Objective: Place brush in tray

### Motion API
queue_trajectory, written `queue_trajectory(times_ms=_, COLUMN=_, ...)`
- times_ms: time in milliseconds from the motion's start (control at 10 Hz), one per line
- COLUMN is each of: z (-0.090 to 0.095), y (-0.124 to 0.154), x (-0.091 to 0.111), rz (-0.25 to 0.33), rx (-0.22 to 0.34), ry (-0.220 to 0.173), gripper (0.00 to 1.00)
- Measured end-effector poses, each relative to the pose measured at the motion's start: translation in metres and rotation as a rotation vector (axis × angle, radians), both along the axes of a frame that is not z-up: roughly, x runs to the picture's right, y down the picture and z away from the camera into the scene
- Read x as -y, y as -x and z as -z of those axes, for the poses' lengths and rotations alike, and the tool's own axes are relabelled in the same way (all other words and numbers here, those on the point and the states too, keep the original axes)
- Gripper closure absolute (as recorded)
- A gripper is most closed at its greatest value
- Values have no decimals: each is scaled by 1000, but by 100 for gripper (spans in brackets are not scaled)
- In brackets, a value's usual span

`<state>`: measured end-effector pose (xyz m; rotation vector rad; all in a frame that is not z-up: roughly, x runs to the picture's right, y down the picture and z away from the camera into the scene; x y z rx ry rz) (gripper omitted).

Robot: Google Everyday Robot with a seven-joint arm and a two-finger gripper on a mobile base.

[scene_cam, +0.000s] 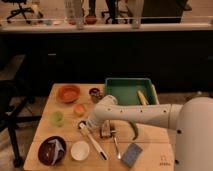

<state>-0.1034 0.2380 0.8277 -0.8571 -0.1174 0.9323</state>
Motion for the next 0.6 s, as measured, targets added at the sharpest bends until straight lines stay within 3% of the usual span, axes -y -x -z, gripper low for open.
queue_trajectory(times_ms=400, z=10, y=2, x=10, rz=27, rx=11, ry=-39, gripper=81)
queue_trajectory(times_ms=600, z=26, y=1, x=28, rz=33, rx=16, ry=-78, gripper=81)
